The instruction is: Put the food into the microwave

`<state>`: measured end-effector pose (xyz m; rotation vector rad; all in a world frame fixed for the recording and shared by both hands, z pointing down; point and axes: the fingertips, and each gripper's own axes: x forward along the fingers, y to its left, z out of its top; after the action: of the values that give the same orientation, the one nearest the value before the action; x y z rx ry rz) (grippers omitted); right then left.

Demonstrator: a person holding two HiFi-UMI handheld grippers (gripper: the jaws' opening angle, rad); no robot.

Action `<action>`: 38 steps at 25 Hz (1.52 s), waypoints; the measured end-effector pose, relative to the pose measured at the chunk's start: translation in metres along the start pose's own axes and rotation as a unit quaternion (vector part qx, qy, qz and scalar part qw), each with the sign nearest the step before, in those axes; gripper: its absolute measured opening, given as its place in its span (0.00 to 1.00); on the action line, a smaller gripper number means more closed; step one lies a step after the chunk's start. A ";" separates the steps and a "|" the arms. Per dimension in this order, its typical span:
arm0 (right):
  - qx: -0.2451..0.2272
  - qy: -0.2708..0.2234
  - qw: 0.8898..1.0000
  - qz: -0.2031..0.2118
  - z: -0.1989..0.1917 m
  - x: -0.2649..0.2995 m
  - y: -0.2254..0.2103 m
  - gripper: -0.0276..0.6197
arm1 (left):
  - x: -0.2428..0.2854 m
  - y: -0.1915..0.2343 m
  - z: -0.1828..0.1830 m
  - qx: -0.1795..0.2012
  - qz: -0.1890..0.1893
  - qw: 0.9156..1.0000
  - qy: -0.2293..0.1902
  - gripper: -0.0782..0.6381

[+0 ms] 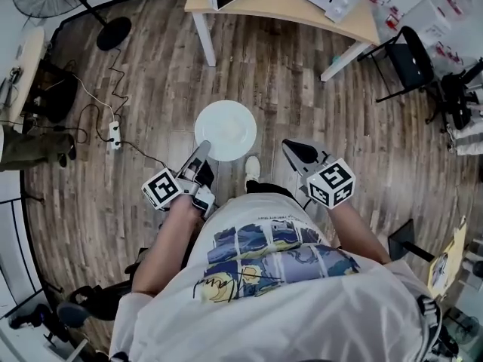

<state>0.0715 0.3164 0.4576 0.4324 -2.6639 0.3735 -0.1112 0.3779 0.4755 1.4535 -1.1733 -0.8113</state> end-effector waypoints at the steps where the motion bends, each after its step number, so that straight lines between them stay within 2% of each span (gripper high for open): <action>1: -0.001 -0.005 1.000 0.001 0.006 0.006 -0.011 0.05 | 0.011 -0.002 0.007 0.002 0.001 1.000 -0.001 0.13; 4: 0.002 -0.022 1.000 0.005 0.023 0.013 -0.042 0.06 | 0.045 -0.007 0.023 0.010 0.006 1.000 -0.003 0.13; 5: 0.001 -0.026 1.000 0.003 0.027 0.014 -0.053 0.08 | 0.057 -0.009 0.027 0.014 0.007 1.000 -0.002 0.13; 6: -0.002 -0.028 1.000 0.001 0.030 0.015 -0.064 0.16 | 0.069 -0.011 0.030 0.020 0.005 1.000 -0.001 0.13; 7: -0.005 -0.028 1.000 -0.002 0.031 0.015 -0.075 0.18 | 0.082 -0.014 0.032 0.024 0.001 1.000 0.002 0.13; 10: -0.001 -0.025 1.000 -0.012 0.031 0.017 -0.109 0.18 | 0.119 -0.020 0.037 0.026 -0.011 1.000 0.008 0.13; 17: 0.043 -0.034 0.998 -0.034 0.045 0.033 -0.167 0.15 | 0.198 -0.020 0.060 0.020 -0.010 0.999 0.038 0.13; 24: 0.064 -0.029 0.993 -0.093 0.064 0.052 -0.231 0.12 | 0.290 -0.006 0.101 0.019 -0.030 0.996 0.078 0.13; 29: 0.074 -0.031 0.985 -0.151 0.098 0.062 -0.276 0.11 | 0.359 -0.004 0.127 0.016 -0.049 0.991 0.124 0.13; 38: 0.099 -0.030 0.970 -0.221 0.136 0.095 -0.331 0.09 | 0.476 0.023 0.173 0.025 -0.031 0.982 0.186 0.13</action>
<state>0.0582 -0.0537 0.4433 1.0883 -2.4950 0.4919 -0.1391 -0.1271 0.5091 1.6083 -0.8720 -0.5226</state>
